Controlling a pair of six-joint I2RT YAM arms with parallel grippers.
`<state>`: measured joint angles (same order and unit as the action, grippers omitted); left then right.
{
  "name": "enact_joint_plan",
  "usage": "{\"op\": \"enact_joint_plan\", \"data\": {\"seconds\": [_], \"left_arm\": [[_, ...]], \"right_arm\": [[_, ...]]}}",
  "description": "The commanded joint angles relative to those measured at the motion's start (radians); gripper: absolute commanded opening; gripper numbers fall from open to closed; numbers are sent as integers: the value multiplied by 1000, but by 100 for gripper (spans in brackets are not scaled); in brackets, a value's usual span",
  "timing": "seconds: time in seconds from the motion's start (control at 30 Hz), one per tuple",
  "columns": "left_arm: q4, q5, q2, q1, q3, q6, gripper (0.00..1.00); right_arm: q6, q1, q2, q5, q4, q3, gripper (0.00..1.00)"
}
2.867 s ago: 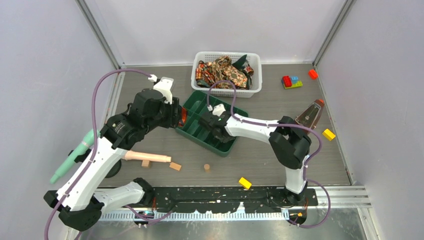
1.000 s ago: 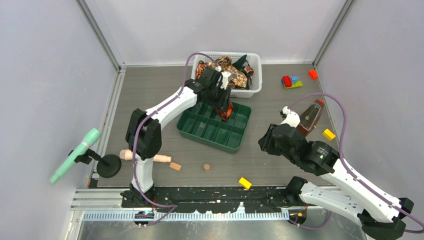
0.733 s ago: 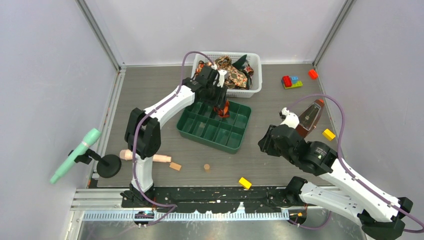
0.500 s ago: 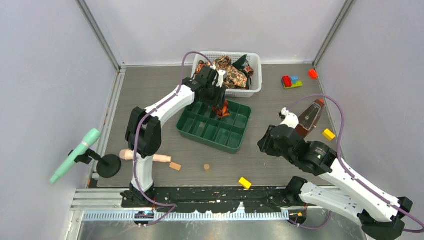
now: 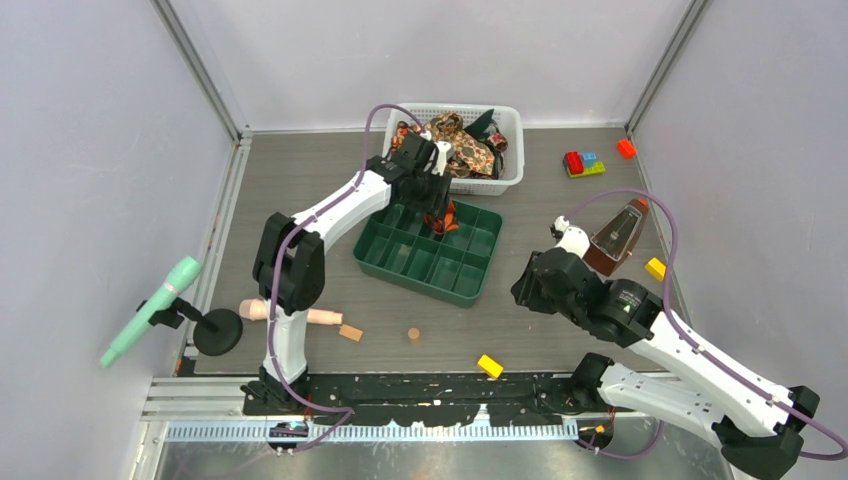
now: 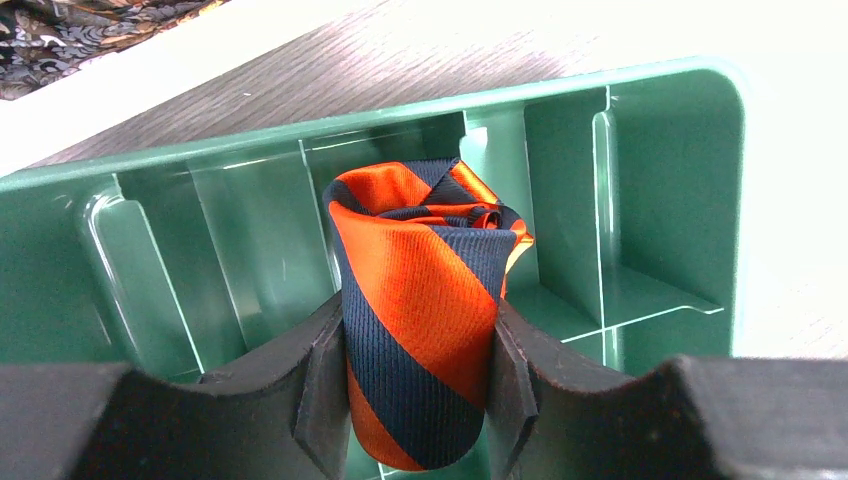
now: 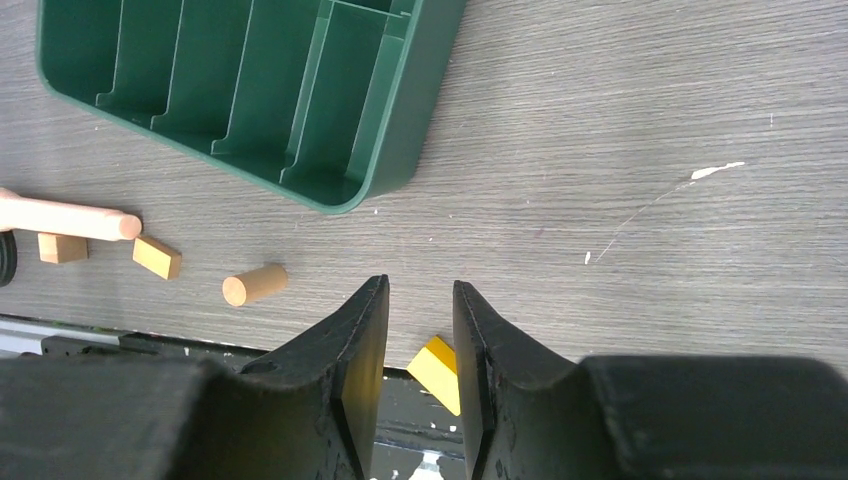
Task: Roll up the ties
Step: Place the tie in the storage box.
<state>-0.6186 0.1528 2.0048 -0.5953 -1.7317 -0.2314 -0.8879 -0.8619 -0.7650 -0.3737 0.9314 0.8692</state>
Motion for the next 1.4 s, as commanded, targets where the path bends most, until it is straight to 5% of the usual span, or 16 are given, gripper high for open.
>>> {"op": "enact_joint_plan", "data": {"seconds": [0.0,1.37], "left_arm": [[31,-47,8,8,-10,-3,26],[51,-244,95,-80,6,-40,33]], "right_arm": [[-12,0,0,-3,-38,-2,36],[-40,0,30,-5,-39,-61,38]]}}
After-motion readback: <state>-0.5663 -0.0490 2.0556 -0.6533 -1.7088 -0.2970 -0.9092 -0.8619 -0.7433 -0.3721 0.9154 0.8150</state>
